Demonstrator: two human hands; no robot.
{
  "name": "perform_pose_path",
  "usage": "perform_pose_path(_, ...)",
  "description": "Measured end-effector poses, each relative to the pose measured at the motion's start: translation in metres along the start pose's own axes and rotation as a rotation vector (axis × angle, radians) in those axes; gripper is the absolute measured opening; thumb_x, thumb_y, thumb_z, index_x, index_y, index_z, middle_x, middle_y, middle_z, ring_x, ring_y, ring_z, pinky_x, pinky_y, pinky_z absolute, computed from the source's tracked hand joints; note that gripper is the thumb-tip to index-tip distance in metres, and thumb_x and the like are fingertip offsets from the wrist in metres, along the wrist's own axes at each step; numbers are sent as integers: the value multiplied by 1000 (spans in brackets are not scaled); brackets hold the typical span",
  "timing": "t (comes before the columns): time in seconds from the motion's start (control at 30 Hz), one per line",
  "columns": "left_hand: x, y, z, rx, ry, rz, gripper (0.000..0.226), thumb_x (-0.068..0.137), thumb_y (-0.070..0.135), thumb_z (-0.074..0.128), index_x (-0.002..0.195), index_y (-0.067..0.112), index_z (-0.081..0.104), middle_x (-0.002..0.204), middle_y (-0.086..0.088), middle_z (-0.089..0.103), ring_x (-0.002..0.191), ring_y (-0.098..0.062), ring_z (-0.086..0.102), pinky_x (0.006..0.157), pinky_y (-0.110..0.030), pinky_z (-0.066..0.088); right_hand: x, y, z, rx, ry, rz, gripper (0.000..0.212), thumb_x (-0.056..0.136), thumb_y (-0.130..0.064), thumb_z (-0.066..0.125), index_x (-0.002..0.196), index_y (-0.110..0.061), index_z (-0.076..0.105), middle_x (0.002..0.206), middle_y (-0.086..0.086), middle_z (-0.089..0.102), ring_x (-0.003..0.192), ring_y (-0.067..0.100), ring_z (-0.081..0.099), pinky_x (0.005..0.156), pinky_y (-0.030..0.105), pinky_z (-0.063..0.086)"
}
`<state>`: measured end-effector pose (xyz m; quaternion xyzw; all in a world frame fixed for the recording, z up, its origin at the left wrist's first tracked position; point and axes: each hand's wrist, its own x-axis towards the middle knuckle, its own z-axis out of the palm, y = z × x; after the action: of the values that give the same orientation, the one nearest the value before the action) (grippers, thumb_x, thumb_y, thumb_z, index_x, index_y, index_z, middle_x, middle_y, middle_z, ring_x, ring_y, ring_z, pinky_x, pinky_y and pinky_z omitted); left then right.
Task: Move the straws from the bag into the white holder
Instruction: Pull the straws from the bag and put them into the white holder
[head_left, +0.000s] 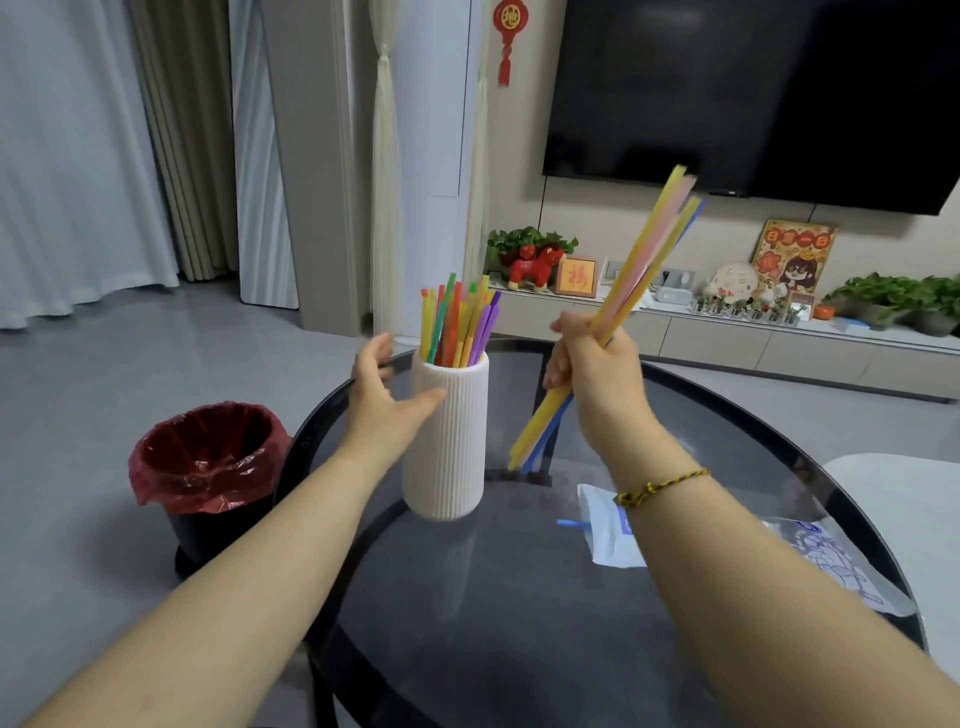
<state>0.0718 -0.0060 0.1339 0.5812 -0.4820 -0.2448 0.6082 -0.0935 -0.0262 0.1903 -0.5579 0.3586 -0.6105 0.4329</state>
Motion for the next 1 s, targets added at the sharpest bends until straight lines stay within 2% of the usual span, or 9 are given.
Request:
perform_pose_path(0.1, 8, -11, 0, 100, -194, -68, 102, 70, 19, 74, 143, 22, 4, 151, -4, 23, 137, -24, 25, 108, -50, 26, 17, -22, 13, 123, -48, -41, 27, 92, -17, 42, 66, -14, 48, 32, -9, 39, 34, 8, 39, 42, 22, 40)
perform_pose_path(0.2, 20, -15, 7, 80, -290, -74, 111, 66, 19, 77, 143, 22, -3, 148, -5, 27, 133, -26, 31, 105, -48, 31, 31, -37, 29, 216, -67, -67, 28, 93, -18, 41, 67, -12, 47, 31, -8, 41, 32, 7, 41, 39, 20, 41)
perform_pose_path(0.47, 36, -24, 25, 120, -245, 27, 87, 62, 21, 79, 132, 19, 27, 125, -5, 48, 106, -20, 50, 89, -36, 47, 59, -32, 64, 266, 11, -47, 28, 92, -20, 44, 66, -12, 46, 43, -1, 42, 33, 6, 46, 43, 21, 49)
perform_pose_path(0.63, 39, -31, 30, 106, -216, -5, 86, 61, 23, 79, 132, 19, 29, 125, -4, 50, 109, -21, 50, 94, -41, 48, 65, -11, 72, -135, 28, -160, 26, 91, -23, 46, 69, -11, 51, 52, -7, 51, 44, -6, 53, 47, 7, 44)
perform_pose_path(0.67, 40, -31, 30, 104, -215, -14, 86, 61, 23, 79, 132, 20, 30, 124, -4, 50, 110, -22, 50, 94, -41, 48, 65, -6, 73, -210, 4, -163, 25, 90, -24, 47, 70, -11, 53, 57, -7, 53, 55, -4, 56, 57, 12, 48)
perform_pose_path(0.73, 40, -33, 29, 80, -213, -26, 86, 61, 23, 79, 132, 20, 30, 123, -3, 51, 109, -21, 50, 92, -41, 48, 65, 4, 74, -358, -25, -117, 26, 88, -28, 50, 63, -20, 52, 68, -1, 57, 85, 16, 60, 82, 36, 50)
perform_pose_path(0.8, 38, -34, 29, 66, -209, -38, 86, 62, 24, 79, 132, 21, 29, 118, 2, 50, 106, -18, 49, 87, -37, 46, 63, 10, 74, -478, -33, -63, 22, 83, -30, 55, 63, -28, 48, 89, 8, 63, 102, 30, 55, 93, 50, 45)
perform_pose_path(0.87, 37, -34, 29, 63, -201, -46, 85, 63, 25, 78, 132, 23, 28, 114, 5, 47, 103, -16, 47, 83, -33, 43, 61, 10, 71, -460, -48, -39, 16, 79, -31, 61, 84, -23, 48, 109, 9, 60, 109, 29, 53, 97, 49, 44)
perform_pose_path(1.0, 37, -31, 29, 66, -206, -33, 83, 62, 23, 79, 131, 20, 32, 119, -1, 52, 104, -19, 51, 82, -34, 47, 62, -6, 61, -218, -47, -129, 74, 80, -23, 64, 138, -18, 18, 143, 8, 34, 127, 24, 40, 105, 42, 38)
